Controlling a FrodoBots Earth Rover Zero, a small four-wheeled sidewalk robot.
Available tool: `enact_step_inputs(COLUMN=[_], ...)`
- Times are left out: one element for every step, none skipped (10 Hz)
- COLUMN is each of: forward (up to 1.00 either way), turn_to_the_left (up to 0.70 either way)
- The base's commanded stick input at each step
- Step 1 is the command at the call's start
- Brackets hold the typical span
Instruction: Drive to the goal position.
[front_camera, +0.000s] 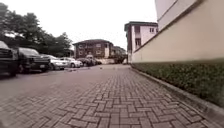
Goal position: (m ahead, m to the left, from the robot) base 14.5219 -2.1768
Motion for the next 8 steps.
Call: enact_step_inputs(forward=[0.7, 0.7, 0.7, 0.7, 0.7, 0.7, 0.7, 0.7], turn_to_the_left=[0.0, 0.0, 0.0, 0.0, 0.0, 0.0, 0.0, 0.0])
